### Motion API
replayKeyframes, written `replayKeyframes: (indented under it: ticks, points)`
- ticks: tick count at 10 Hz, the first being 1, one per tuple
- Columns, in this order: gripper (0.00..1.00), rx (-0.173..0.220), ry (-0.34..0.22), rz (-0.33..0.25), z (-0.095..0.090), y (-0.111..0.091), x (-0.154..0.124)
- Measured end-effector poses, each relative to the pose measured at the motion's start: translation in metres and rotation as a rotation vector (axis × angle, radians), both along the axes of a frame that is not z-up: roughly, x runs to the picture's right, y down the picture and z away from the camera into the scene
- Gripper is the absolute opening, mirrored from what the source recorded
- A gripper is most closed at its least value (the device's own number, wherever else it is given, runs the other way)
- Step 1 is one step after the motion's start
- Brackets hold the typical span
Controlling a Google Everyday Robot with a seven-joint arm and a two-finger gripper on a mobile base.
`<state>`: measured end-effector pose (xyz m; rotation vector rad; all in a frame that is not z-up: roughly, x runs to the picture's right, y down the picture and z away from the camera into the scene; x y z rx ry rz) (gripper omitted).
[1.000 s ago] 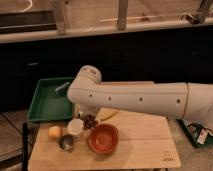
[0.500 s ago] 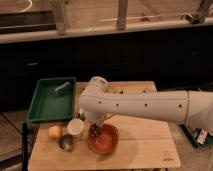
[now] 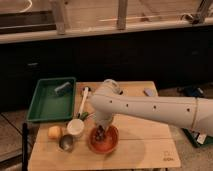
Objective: Place grapes in red bowl
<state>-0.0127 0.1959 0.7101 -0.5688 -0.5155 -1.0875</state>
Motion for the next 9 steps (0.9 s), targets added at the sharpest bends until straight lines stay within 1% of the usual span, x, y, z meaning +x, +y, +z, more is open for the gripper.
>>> replayKeyframes:
  ticks: [3,9]
  points:
    - [0.0,-0.018,-0.003,0.013,0.0033,0.0005,0.0041]
    - [0.0,-0.031,0.005,0.026,0.0053,0.0035,0.0052]
